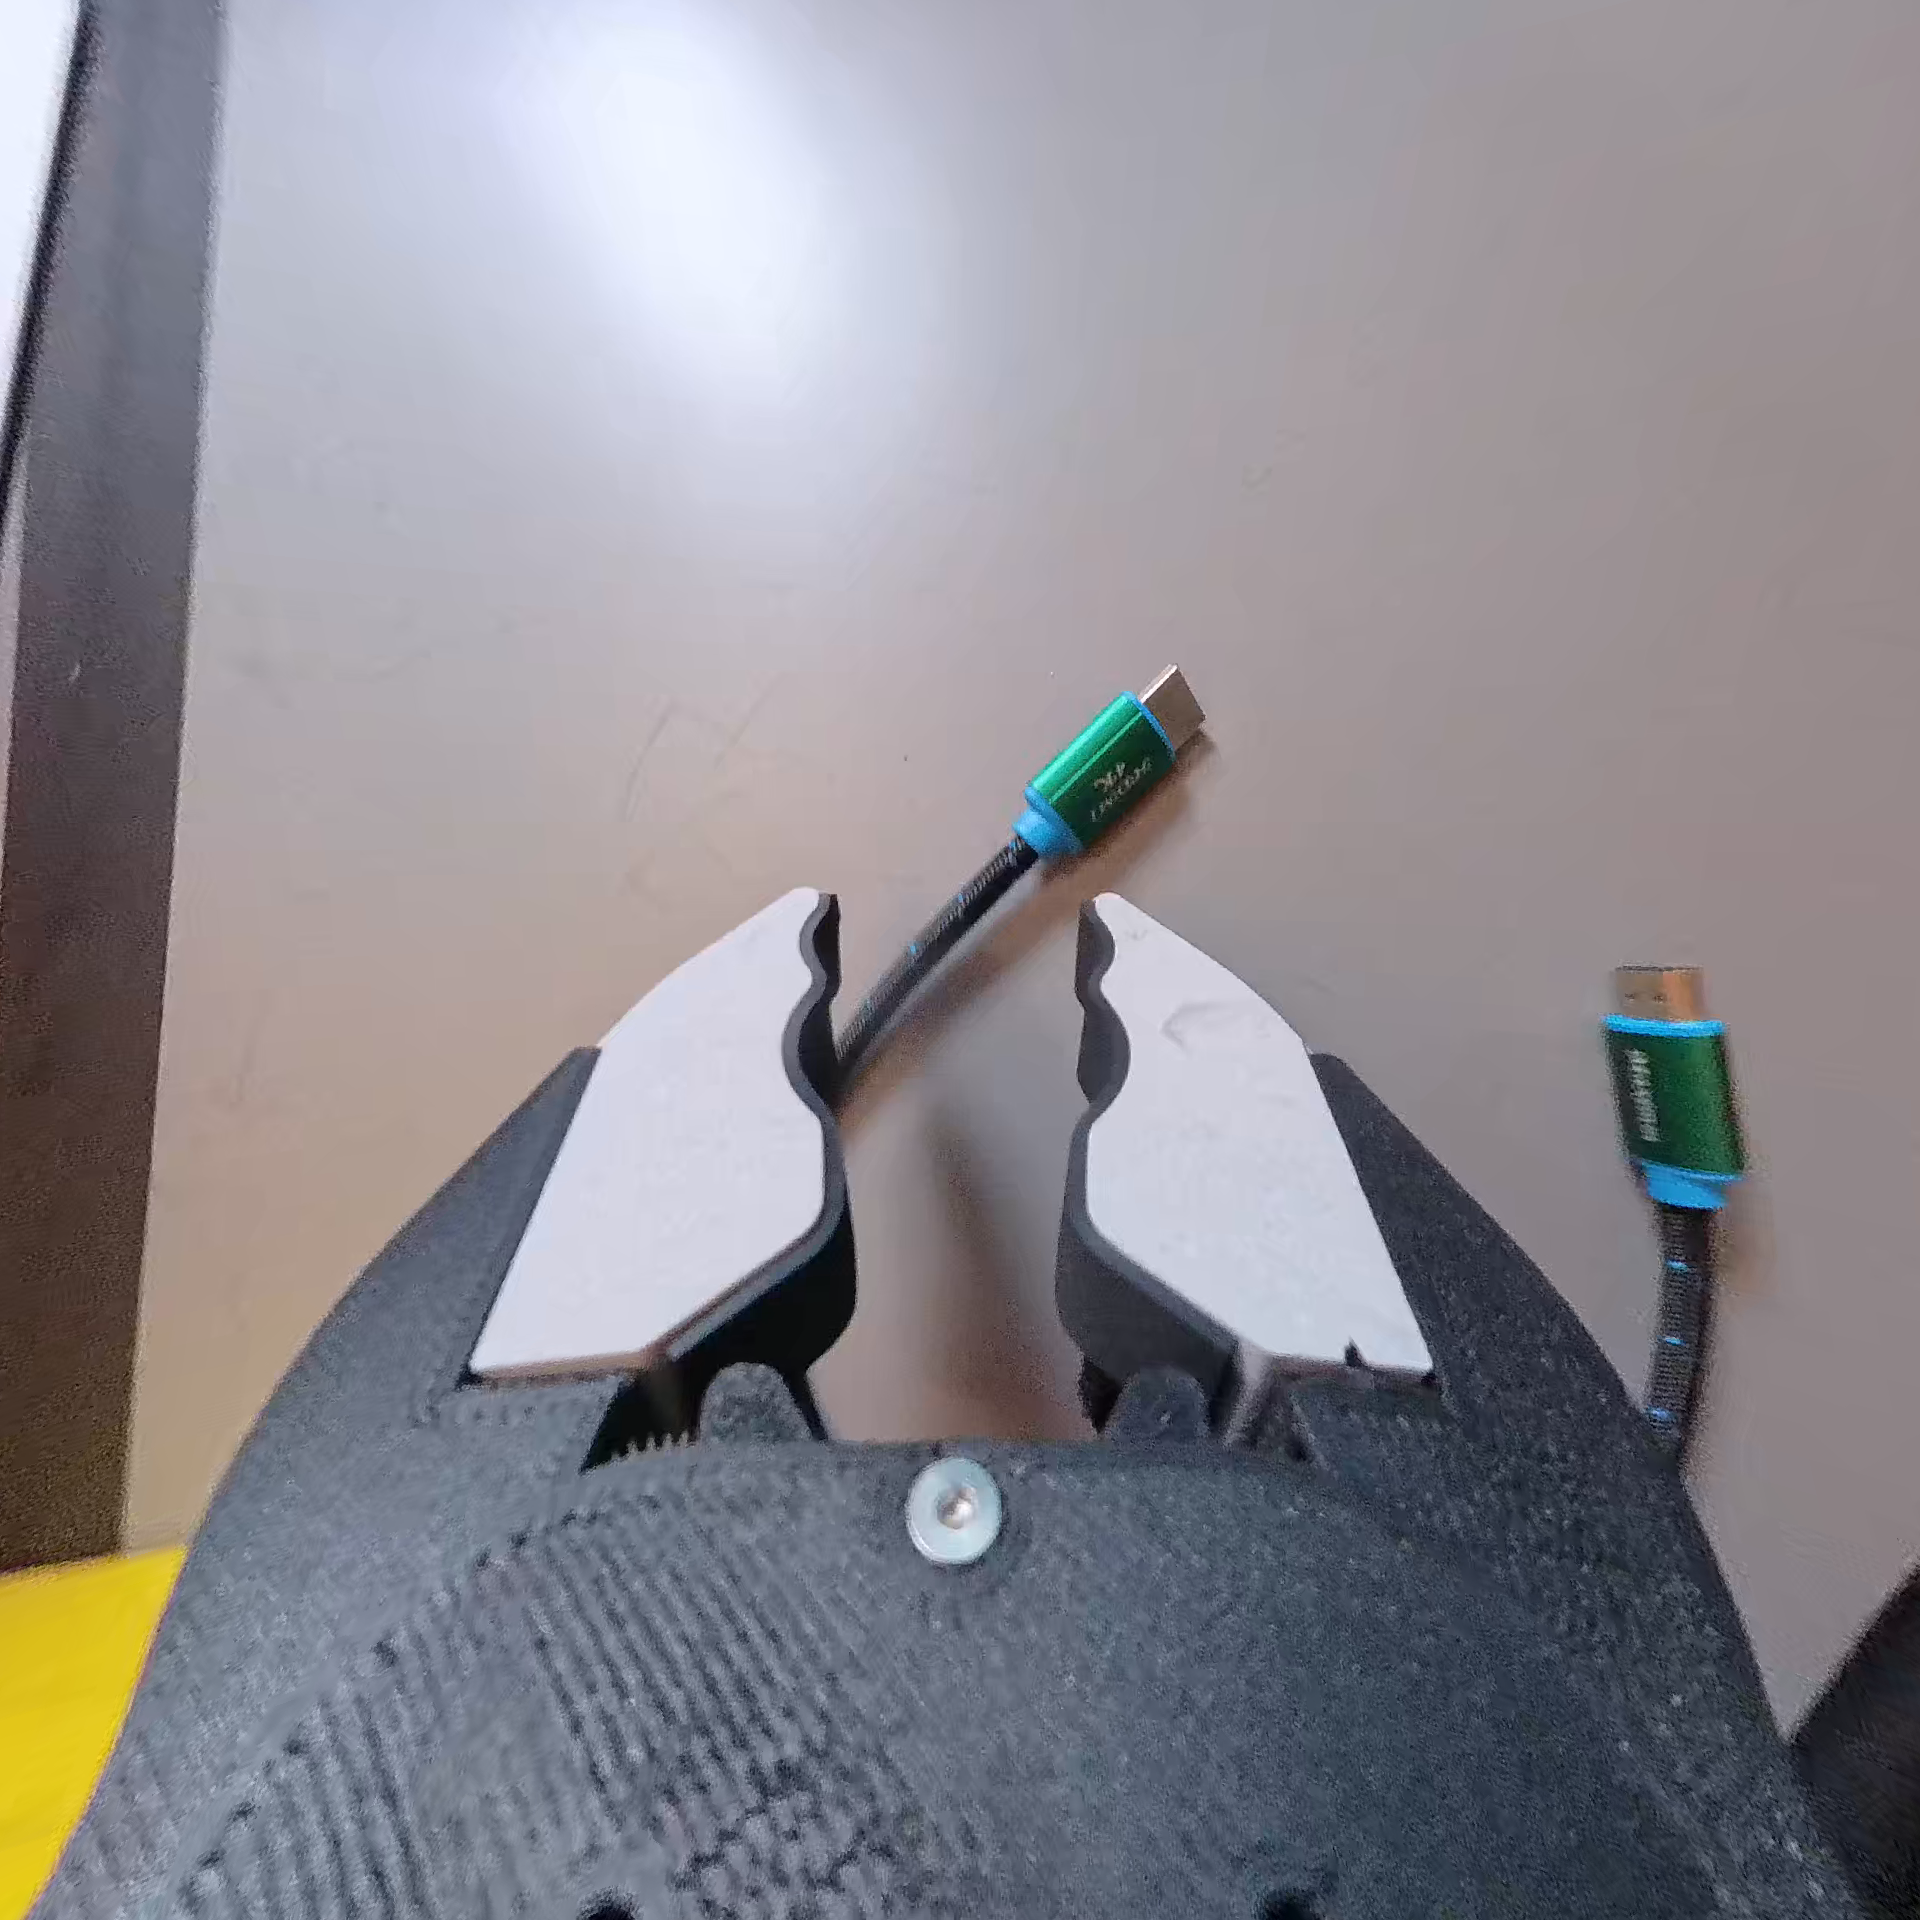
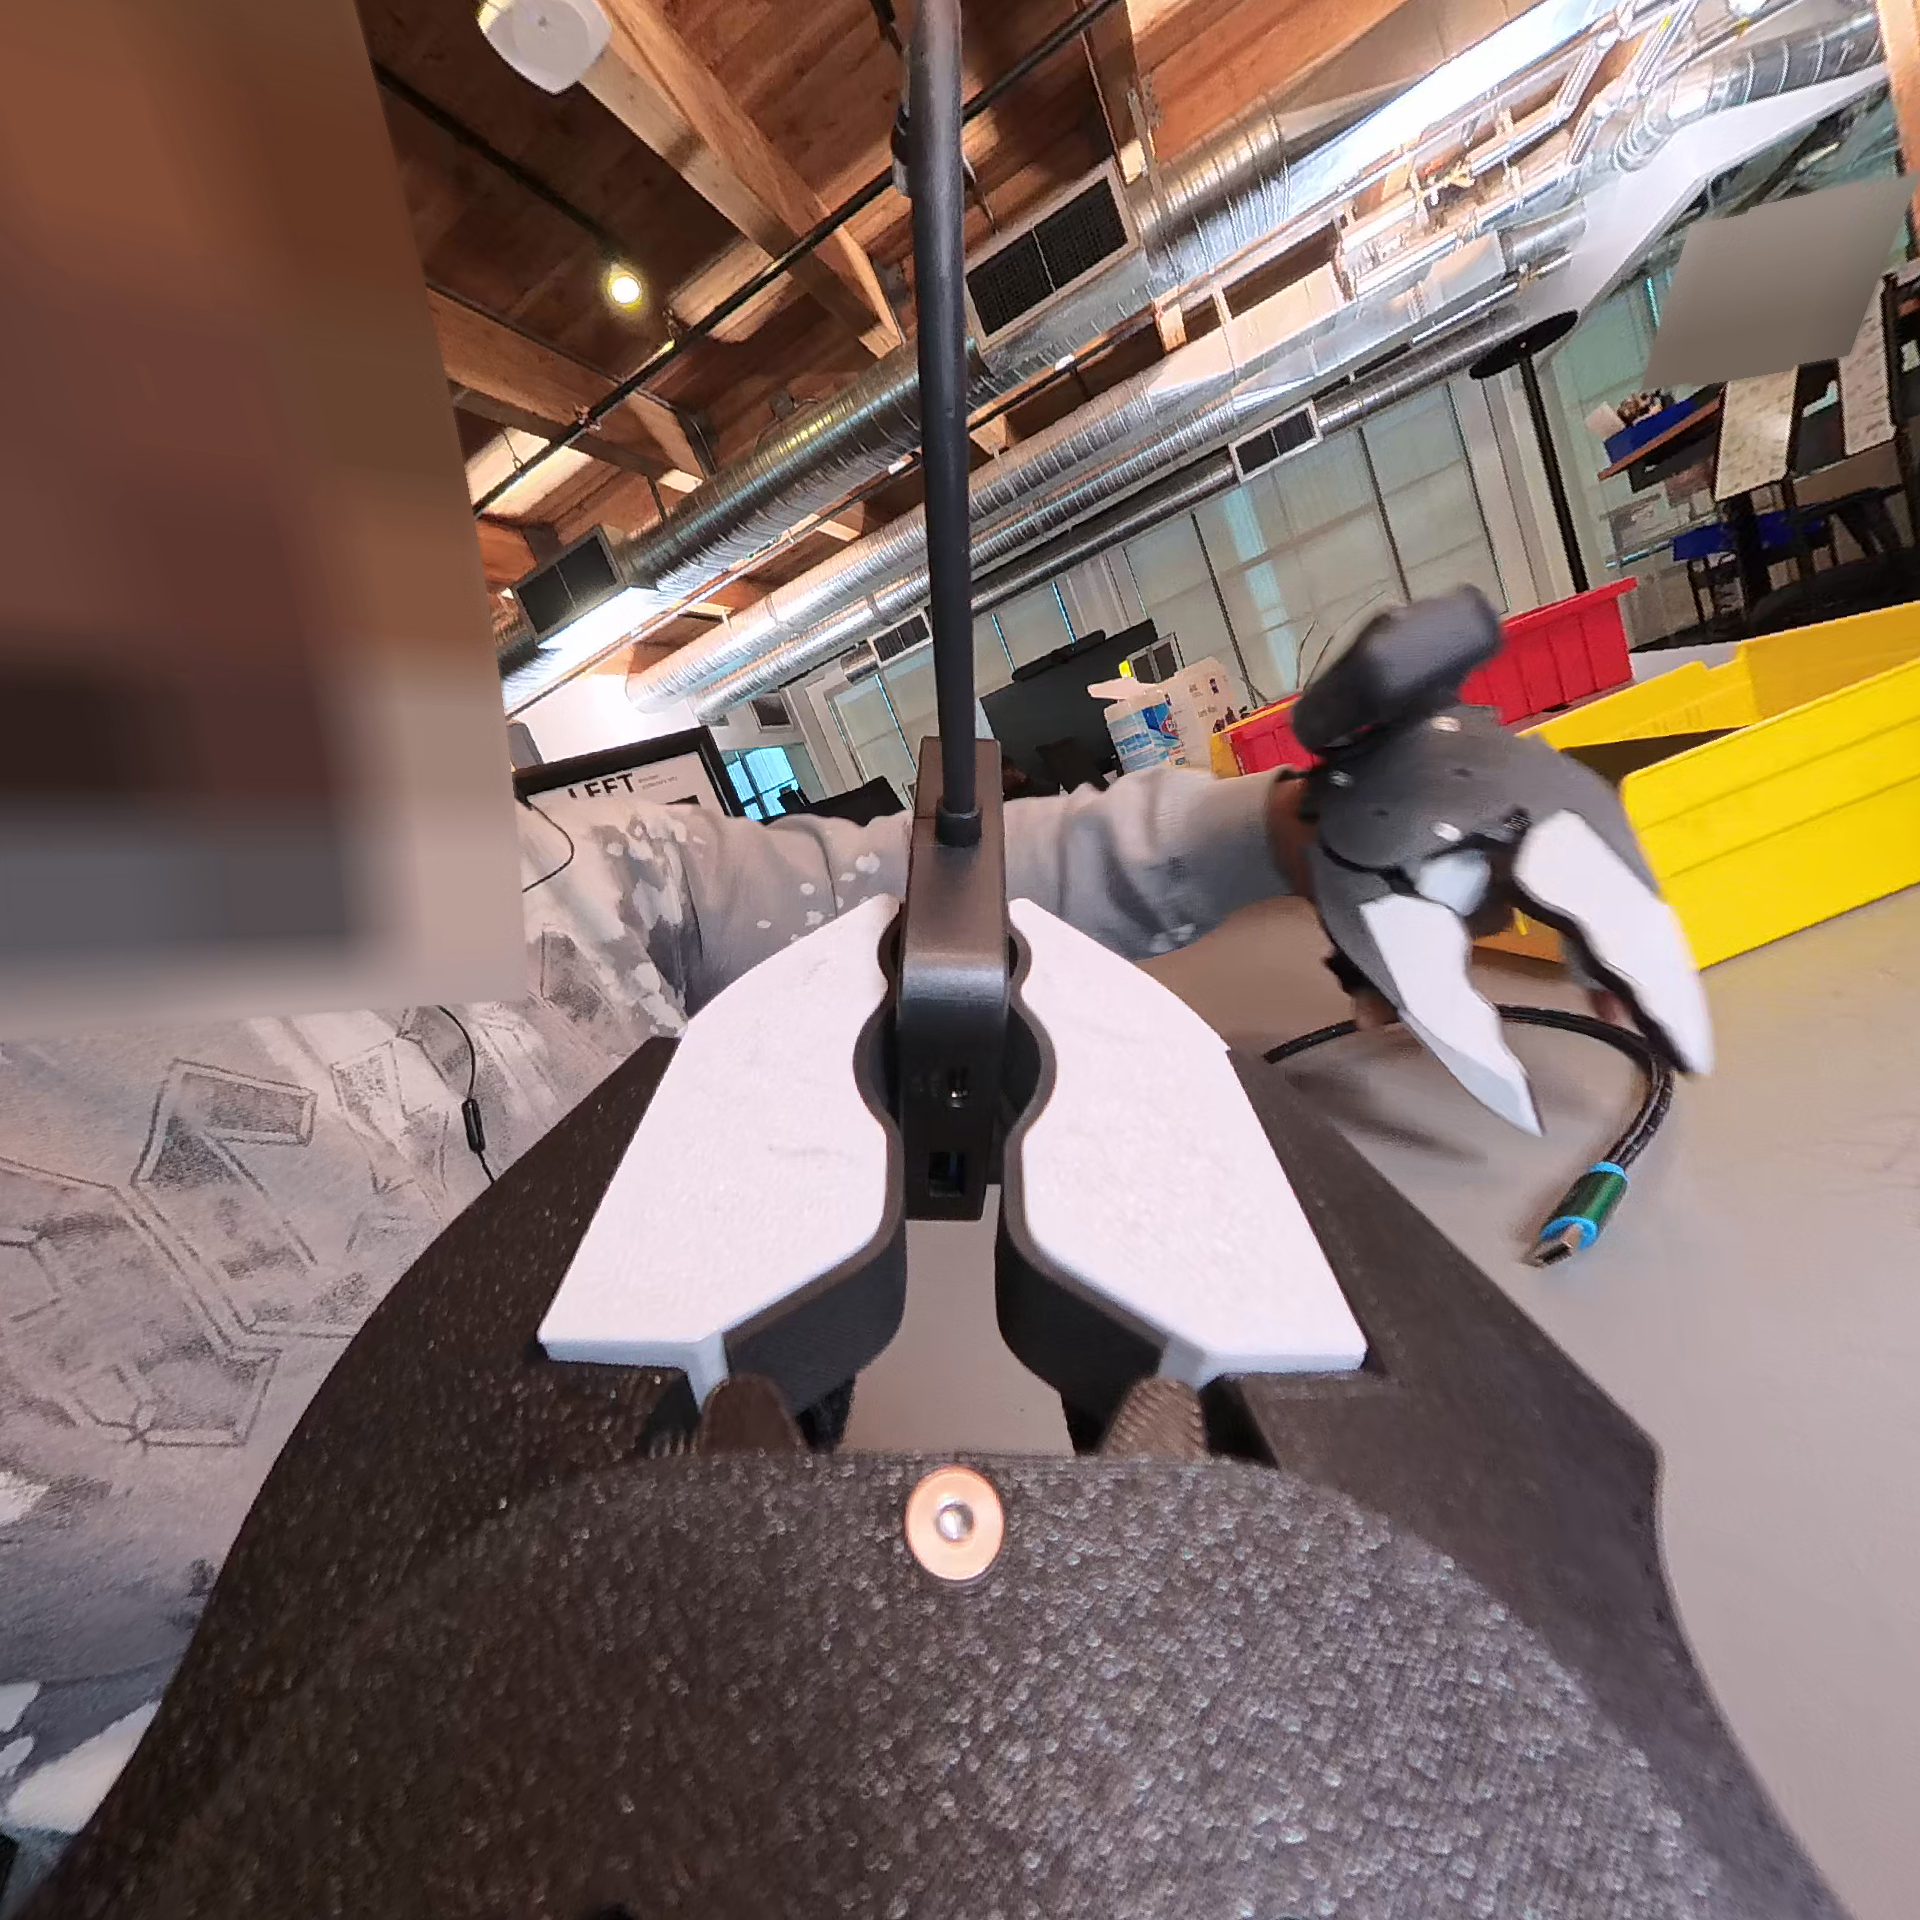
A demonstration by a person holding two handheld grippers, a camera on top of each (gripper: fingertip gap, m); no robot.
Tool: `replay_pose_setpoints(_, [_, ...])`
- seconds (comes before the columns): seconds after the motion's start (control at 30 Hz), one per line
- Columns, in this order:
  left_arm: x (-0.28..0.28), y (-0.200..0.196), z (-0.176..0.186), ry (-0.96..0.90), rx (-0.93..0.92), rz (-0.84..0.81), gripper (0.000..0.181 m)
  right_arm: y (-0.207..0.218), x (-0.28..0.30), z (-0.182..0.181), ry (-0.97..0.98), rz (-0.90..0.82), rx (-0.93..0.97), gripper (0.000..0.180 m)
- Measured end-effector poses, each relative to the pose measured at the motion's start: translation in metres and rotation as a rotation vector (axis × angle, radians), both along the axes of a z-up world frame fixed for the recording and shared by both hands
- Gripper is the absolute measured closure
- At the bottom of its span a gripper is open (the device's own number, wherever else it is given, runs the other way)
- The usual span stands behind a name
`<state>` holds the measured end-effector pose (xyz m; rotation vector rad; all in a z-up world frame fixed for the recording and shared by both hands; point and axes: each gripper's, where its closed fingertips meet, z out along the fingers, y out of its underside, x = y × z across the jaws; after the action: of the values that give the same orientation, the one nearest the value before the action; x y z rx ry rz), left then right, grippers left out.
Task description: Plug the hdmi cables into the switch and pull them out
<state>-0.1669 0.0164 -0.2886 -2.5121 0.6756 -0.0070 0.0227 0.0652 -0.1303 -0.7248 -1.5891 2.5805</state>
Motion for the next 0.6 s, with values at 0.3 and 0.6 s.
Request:
replay_pose_setpoints(0.3, [0.013,0.017,-0.020,0.117,-0.144,-0.166,0.161,0.005,-0.003,-0.007,-0.022,-0.002,-0.007,0.166])
replay_pose_setpoints(0.6, [-0.084,0.023,0.149,0.394,0.304,0.218,0.167,0.020,-0.011,0.002,0.001,-0.109,-0.044,0.166])
